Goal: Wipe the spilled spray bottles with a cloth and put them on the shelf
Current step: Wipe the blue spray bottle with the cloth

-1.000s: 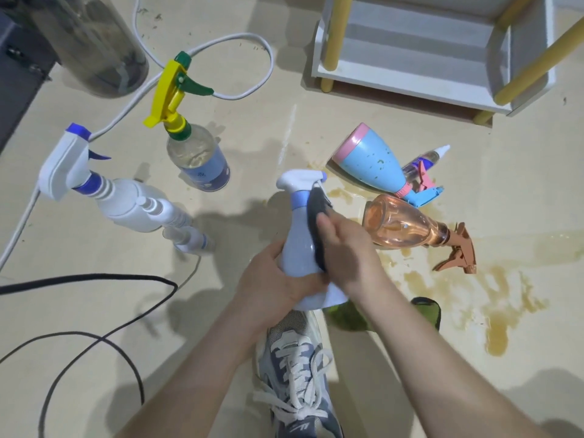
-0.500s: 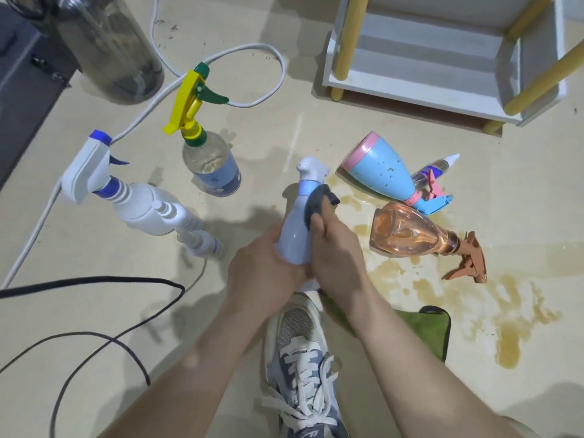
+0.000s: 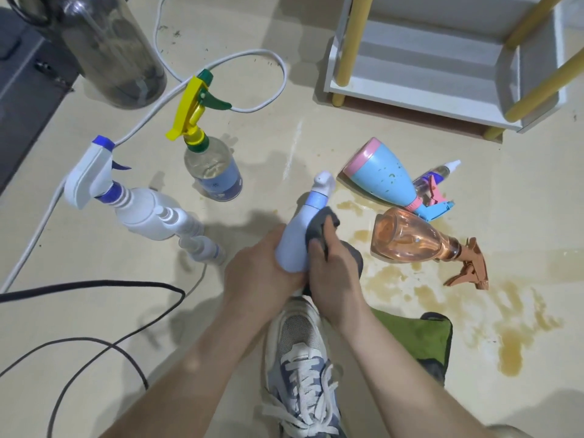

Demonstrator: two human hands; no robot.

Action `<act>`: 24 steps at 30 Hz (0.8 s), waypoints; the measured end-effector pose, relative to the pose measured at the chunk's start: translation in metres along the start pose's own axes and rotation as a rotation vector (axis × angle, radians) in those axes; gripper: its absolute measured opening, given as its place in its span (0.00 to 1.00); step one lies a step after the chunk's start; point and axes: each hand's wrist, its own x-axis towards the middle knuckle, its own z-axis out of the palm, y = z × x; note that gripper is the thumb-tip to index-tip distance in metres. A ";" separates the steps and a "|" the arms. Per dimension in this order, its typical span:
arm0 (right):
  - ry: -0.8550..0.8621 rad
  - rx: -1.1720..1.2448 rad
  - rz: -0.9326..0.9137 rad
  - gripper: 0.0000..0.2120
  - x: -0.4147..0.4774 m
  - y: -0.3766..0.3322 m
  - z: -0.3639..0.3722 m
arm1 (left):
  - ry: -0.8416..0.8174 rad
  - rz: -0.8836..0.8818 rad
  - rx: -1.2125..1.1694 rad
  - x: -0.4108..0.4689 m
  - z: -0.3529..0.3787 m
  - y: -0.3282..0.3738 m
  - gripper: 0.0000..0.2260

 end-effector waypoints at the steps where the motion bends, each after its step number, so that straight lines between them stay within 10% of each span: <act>1: -0.026 -0.018 -0.029 0.26 -0.011 0.004 0.003 | -0.005 -0.019 -0.056 0.005 -0.003 -0.003 0.24; 10: -0.125 -0.053 -0.210 0.37 0.036 0.015 -0.001 | -0.181 -0.153 -0.809 0.028 0.022 -0.028 0.27; 14: -0.099 -0.136 -0.134 0.43 0.045 0.026 0.004 | -0.125 -0.107 -0.618 0.038 0.028 -0.036 0.23; 19: -0.002 -0.219 -0.088 0.27 0.038 0.038 0.019 | 0.146 0.129 -0.004 0.034 0.033 -0.036 0.27; 24: -0.075 0.361 0.094 0.12 0.023 0.041 -0.003 | -0.056 0.081 0.139 0.034 0.037 -0.027 0.31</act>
